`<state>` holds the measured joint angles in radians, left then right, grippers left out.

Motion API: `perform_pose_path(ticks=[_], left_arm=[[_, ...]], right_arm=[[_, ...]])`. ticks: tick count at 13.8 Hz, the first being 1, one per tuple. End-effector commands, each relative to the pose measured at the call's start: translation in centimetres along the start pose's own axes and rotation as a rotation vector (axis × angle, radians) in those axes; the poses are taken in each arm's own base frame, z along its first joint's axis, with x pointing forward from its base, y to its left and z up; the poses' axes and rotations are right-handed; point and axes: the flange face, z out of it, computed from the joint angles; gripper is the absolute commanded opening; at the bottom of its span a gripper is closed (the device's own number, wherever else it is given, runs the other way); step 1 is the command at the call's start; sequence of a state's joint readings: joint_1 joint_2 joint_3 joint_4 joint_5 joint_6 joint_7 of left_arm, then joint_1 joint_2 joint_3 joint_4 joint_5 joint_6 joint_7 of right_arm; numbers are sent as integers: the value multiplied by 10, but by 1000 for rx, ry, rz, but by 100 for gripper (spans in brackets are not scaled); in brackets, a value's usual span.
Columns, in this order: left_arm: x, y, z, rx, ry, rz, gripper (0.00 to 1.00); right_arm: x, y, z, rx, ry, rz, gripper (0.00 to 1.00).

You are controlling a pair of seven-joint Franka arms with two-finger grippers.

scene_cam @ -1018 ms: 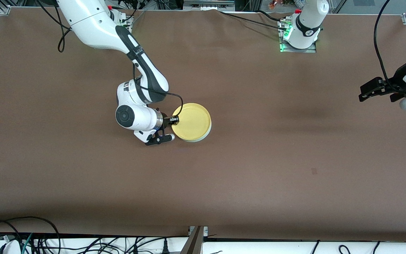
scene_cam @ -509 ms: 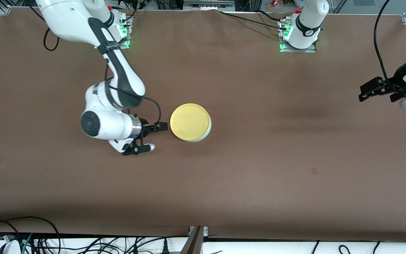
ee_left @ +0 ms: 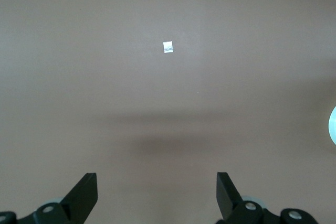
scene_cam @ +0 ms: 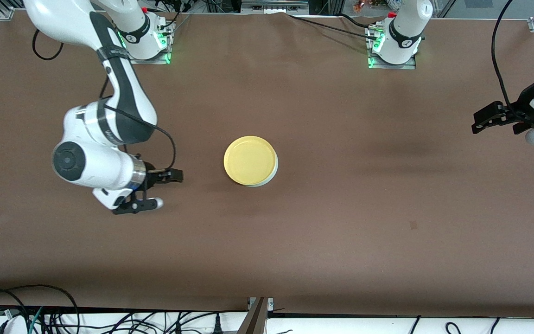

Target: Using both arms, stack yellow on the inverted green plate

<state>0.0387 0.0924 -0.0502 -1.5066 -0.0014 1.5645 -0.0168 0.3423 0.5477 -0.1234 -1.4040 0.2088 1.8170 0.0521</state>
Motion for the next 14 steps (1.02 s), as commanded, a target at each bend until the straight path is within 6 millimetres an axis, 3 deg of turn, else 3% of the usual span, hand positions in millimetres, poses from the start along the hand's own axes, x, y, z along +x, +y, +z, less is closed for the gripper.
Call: perform_pose_path(ticks=[1, 5, 8, 11, 13, 14], left_arm=[[3, 3, -5, -13, 4, 3, 100], [3, 3, -5, -13, 4, 4, 100], [3, 3, -5, -13, 4, 3, 100], [3, 3, -5, -13, 4, 4, 100], [3, 3, -5, -13, 4, 3, 100], [3, 3, -5, -13, 4, 3, 100]], right_arm=[[-4, 23, -43, -73, -21, 15, 100], [-19, 63, -84, -121, -98, 62, 100], [-51, 89, -149, -87, -36, 108, 100], [-86, 86, -166, -103, -42, 63, 100], [-115, 94, -190, -135, -12, 80, 100], [-130, 101, -185, -123, -16, 92, 100]])
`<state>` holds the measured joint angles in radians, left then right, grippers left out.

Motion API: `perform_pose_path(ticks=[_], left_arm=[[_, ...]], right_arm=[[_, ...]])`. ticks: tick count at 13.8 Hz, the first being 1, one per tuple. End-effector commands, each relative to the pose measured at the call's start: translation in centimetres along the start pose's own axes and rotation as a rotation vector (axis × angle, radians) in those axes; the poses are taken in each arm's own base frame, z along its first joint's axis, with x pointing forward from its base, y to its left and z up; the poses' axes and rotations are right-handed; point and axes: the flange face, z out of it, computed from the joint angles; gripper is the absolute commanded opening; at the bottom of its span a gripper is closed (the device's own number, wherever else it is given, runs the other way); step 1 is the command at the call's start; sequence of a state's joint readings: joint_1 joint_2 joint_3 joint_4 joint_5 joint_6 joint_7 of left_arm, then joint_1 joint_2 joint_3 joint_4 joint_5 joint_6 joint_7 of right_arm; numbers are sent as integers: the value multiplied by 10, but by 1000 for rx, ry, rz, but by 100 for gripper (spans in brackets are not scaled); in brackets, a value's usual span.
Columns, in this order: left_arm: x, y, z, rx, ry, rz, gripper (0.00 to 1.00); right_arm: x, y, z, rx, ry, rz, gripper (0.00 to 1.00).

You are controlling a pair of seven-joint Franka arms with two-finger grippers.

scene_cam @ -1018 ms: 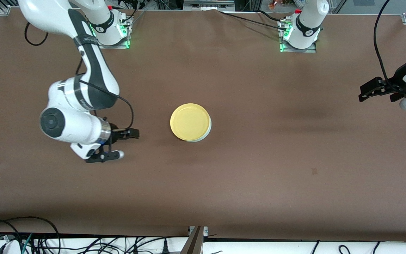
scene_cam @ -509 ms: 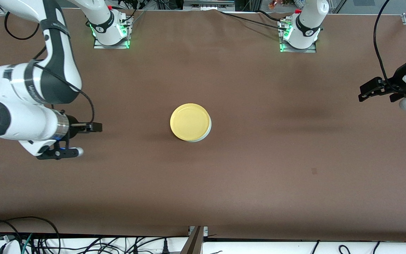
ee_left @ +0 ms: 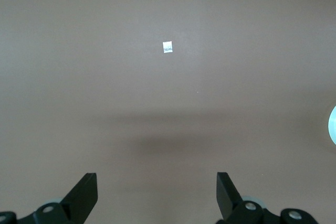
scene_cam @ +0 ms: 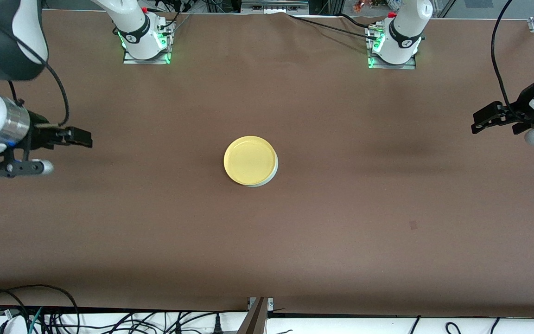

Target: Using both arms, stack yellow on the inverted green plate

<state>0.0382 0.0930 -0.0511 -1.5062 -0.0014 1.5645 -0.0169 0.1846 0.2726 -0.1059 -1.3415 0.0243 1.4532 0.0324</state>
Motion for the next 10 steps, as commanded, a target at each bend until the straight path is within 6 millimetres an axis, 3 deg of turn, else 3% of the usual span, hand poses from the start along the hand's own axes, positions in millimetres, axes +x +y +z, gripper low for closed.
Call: perform_pose_path(ticks=[1, 6, 10], left_arm=[[2, 2, -5, -13, 4, 3, 100], [2, 2, -5, -13, 4, 1, 100], [2, 2, -5, -11, 4, 1, 100]], right_arm=[[-46, 22, 2, 5, 23, 18, 100], [-81, 44, -36, 4, 59, 32, 100], [-86, 46, -29, -21, -2, 10, 100]])
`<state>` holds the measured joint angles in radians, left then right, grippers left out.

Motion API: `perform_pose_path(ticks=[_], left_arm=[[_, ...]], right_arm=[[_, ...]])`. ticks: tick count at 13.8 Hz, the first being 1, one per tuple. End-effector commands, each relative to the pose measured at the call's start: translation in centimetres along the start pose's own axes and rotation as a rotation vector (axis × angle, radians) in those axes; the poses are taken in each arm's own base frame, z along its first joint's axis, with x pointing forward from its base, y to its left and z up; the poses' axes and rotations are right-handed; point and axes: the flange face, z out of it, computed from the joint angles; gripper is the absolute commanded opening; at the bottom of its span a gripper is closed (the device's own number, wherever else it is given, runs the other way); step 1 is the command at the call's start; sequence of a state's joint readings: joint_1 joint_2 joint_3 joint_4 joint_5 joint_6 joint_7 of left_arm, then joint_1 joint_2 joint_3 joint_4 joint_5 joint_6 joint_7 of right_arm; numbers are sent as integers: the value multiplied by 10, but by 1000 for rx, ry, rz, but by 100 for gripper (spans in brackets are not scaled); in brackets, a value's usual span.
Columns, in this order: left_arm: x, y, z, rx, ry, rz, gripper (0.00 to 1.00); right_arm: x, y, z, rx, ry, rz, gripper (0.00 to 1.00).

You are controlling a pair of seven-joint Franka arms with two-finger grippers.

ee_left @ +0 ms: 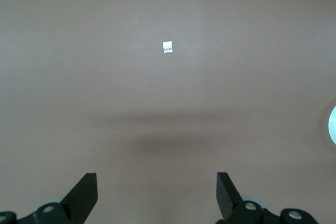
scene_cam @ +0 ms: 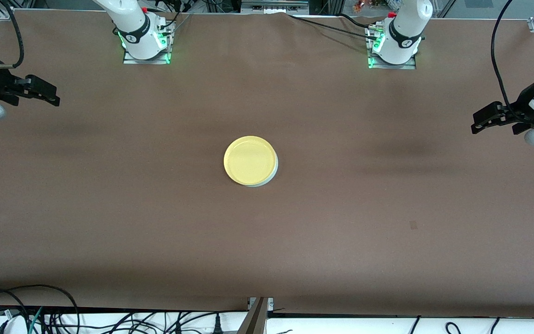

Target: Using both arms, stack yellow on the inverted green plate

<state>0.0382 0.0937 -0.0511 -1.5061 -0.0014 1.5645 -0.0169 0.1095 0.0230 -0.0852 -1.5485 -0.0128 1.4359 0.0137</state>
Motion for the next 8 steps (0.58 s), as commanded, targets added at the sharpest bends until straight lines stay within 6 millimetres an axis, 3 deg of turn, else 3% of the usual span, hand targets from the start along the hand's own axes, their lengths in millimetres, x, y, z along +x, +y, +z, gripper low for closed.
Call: perform_pose_path(ticks=[1, 8], left_arm=[[2, 2, -6, -13, 4, 3, 100], [2, 2, -5, -11, 3, 3, 100]], right_arm=[[-4, 1, 9, -20, -30, -36, 100], [16, 2, 6, -13, -61, -42, 100]])
